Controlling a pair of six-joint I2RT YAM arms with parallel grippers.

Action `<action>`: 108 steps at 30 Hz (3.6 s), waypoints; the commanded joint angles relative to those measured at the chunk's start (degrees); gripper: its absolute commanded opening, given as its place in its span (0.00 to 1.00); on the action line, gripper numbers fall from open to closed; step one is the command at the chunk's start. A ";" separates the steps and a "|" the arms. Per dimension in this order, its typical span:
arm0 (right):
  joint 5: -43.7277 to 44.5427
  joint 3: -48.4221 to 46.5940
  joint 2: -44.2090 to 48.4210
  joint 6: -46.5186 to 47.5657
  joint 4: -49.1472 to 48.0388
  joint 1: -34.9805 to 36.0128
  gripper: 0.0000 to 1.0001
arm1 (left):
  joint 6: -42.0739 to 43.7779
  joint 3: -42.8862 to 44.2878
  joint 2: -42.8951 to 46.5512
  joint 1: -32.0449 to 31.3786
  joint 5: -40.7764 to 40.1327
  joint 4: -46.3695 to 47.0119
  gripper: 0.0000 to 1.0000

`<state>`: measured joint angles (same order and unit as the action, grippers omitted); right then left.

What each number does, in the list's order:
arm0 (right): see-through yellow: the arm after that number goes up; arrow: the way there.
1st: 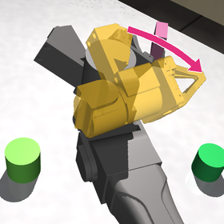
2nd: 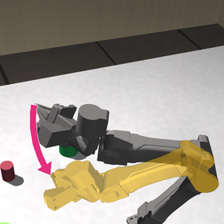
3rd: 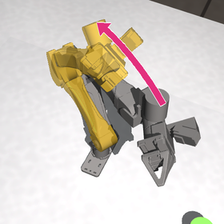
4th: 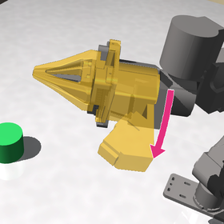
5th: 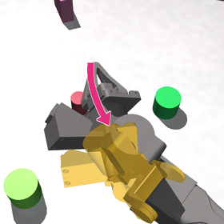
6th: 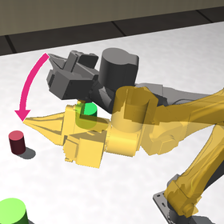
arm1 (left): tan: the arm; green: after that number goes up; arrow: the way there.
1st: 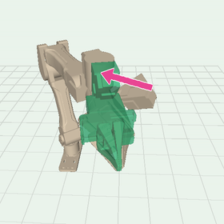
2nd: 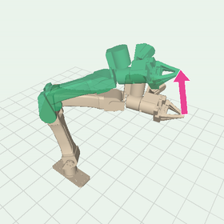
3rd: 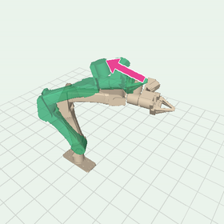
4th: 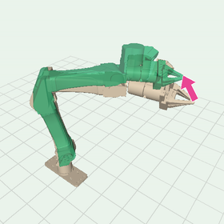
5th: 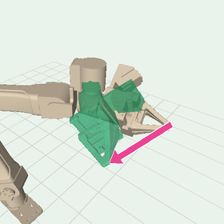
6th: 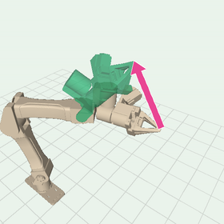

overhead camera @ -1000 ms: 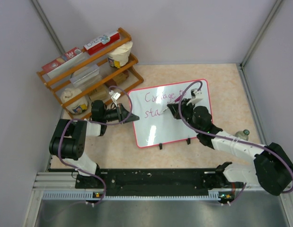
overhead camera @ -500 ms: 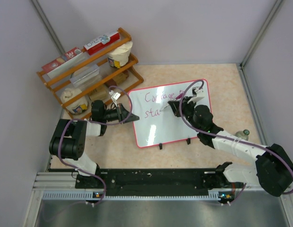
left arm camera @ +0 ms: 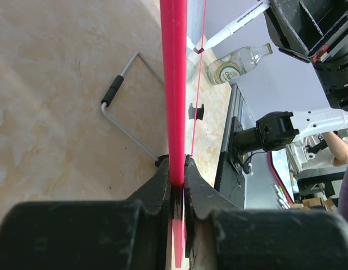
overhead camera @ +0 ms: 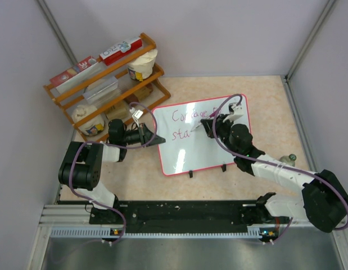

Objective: Write a sentence on the whiteboard
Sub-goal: Write with the whiteboard marker on the whiteboard.

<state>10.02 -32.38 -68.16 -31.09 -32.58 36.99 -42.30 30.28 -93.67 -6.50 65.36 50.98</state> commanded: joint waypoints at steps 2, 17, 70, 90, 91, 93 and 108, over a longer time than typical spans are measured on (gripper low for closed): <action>0.61 -1.99 -0.57 0.51 -1.35 -0.78 0.00 | 3.10 0.66 -0.29 0.00 -3.22 2.19 0.00; -0.97 2.14 1.62 0.07 -0.38 -0.87 0.00 | 3.02 0.57 -0.20 -0.09 -3.22 2.19 0.00; -0.44 1.53 1.98 -0.20 0.32 -2.80 0.00 | 3.28 0.65 -0.20 0.00 -3.31 2.02 0.00; -1.58 4.79 5.49 -1.96 0.41 -2.80 0.00 | 3.19 0.48 -0.20 0.00 -3.40 2.02 0.00; -1.58 4.61 5.93 -2.04 0.41 -2.80 0.00 | 3.19 0.48 -0.20 0.00 -3.40 2.02 0.00; -1.84 4.08 6.81 -2.57 0.41 -2.89 0.00 | 3.10 0.48 -0.20 0.00 -3.40 2.10 0.00; -2.55 1.44 6.37 -3.62 0.41 -5.62 0.00 | 2.93 0.65 -0.38 0.00 -3.23 2.28 0.00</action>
<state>7.62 -27.88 -62.19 -34.28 -30.70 32.29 -42.30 30.28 -93.67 -6.52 65.36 51.00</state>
